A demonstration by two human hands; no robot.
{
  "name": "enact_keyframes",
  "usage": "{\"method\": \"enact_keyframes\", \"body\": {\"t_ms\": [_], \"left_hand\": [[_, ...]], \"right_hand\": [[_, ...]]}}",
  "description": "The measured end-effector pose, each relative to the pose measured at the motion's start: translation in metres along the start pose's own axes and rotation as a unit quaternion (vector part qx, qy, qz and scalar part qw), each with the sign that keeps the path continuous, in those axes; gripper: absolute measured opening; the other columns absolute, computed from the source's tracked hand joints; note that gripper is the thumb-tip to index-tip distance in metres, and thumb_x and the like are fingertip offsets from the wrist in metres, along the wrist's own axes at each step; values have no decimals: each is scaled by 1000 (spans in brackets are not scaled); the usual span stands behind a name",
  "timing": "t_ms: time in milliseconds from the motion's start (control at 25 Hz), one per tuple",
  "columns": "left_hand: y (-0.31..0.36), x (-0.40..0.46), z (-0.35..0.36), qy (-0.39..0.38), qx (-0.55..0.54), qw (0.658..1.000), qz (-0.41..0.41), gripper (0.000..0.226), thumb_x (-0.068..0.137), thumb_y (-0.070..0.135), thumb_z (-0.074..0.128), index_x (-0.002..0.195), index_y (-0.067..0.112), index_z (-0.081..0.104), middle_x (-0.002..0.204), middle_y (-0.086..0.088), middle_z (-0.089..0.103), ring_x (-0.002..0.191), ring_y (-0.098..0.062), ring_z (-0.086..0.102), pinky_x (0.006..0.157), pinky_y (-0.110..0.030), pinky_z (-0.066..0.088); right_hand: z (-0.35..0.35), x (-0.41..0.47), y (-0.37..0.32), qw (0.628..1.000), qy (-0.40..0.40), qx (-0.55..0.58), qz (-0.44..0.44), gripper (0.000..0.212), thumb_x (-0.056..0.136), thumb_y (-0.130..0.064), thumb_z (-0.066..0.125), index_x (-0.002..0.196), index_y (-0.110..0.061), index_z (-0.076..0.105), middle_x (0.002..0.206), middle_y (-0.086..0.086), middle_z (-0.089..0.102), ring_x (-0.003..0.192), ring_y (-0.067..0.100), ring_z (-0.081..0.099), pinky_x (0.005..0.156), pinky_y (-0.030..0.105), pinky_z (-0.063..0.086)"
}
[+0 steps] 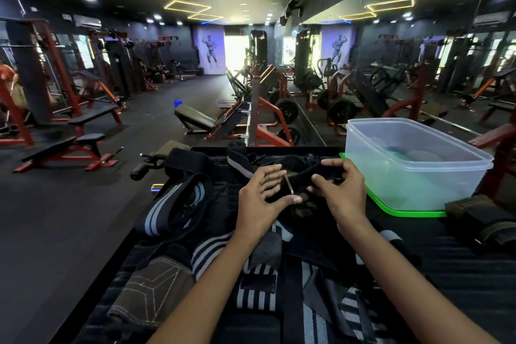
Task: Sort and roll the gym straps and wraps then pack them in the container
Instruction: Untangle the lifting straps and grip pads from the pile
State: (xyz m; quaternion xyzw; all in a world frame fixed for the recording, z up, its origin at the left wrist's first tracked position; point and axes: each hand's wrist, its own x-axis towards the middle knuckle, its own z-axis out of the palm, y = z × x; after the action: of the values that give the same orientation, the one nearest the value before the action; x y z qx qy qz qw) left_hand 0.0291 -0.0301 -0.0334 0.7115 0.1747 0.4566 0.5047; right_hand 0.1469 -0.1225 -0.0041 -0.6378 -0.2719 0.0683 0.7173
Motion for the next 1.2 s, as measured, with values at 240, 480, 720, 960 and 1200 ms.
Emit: {"method": "enact_keyframes", "body": {"t_ms": [240,480,720,960,1200], "left_hand": [[1,-2,3,9,-16,1000,-2,64,63,12,87,121,15,58,116,2,67,110,-3,62,93,-19,50],[0,-3,6,10,-28,1000,-1,60,64,8,87,117,17,60,118,0,66,111,-3,62,94,-21,50],[-2,-2,7,8,-14,1000,6,59,65,10,87,117,16,61,116,3,66,112,-2,60,92,-21,51],[-3,-4,9,23,30,999,31,70,62,8,88,122,22,55,121,8,62,112,1,59,98,-19,46],[9,2,5,63,-74,995,-5,90,67,-9,80,139,24,37,140,7,41,113,-11,60,85,-19,53]], "right_hand": [[0,-1,-3,982,-27,150,108,27,82,12,65,104,-2,58,97,18,62,59,15,71,63,25,60],[-3,1,2,990,-62,-123,-30,14,78,-6,77,76,-18,70,82,0,72,68,9,70,74,36,59],[0,-5,4,995,-57,-78,-4,23,67,-21,87,85,-18,73,79,10,72,78,32,69,71,44,59],[9,-5,10,987,-140,-72,-40,15,92,-14,62,88,-20,74,87,-3,74,89,15,69,85,43,55],[-3,-5,1,957,-188,-189,-118,10,88,-28,68,93,-22,73,79,-5,71,72,8,62,64,15,45]]}}
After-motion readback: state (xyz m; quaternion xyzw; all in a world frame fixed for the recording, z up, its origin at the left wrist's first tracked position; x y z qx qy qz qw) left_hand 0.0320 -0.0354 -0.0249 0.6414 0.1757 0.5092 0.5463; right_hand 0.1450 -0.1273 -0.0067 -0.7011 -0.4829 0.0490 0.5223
